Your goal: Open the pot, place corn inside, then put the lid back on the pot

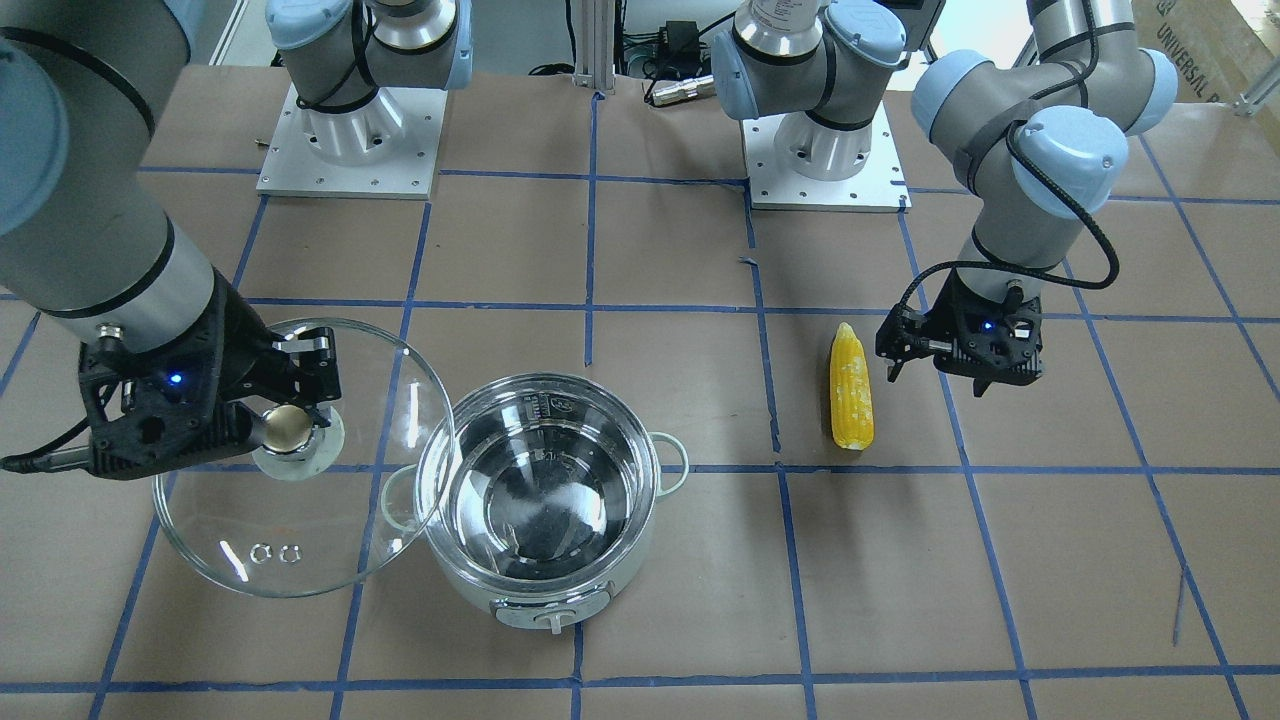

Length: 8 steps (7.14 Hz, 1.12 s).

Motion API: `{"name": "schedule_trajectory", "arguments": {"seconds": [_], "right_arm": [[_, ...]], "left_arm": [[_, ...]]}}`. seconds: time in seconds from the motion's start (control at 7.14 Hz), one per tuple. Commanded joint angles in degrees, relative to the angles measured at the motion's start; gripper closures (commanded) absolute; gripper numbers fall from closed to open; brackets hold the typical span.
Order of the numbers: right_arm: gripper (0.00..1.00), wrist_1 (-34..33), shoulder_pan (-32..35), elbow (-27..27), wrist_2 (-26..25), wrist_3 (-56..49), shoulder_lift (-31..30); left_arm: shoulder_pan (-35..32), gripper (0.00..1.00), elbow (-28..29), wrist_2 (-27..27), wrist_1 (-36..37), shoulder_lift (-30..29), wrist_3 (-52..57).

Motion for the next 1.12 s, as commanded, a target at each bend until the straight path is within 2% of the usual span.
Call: {"name": "schedule_trajectory", "arguments": {"seconds": [0.0,0.14,0.98], "right_arm": [[0.59,2.4,-3.1,0.1,0.1,-2.4,-0.9],[0.59,2.8,-4.0,0.3,0.1,-2.5,-2.0],[0.59,3.3,-4.5,0.7,0.0,-2.5,-1.9]], "left_arm": [[0.1,0.0,-1.7,-1.4,1.8,-2.7,6.1],[-0.4,0.0,-1.8,-3.7,2.1,-2.9,6.2],[-0.8,0.0,-2.4,-3.9,2.2,-4.3,7.8]]}}
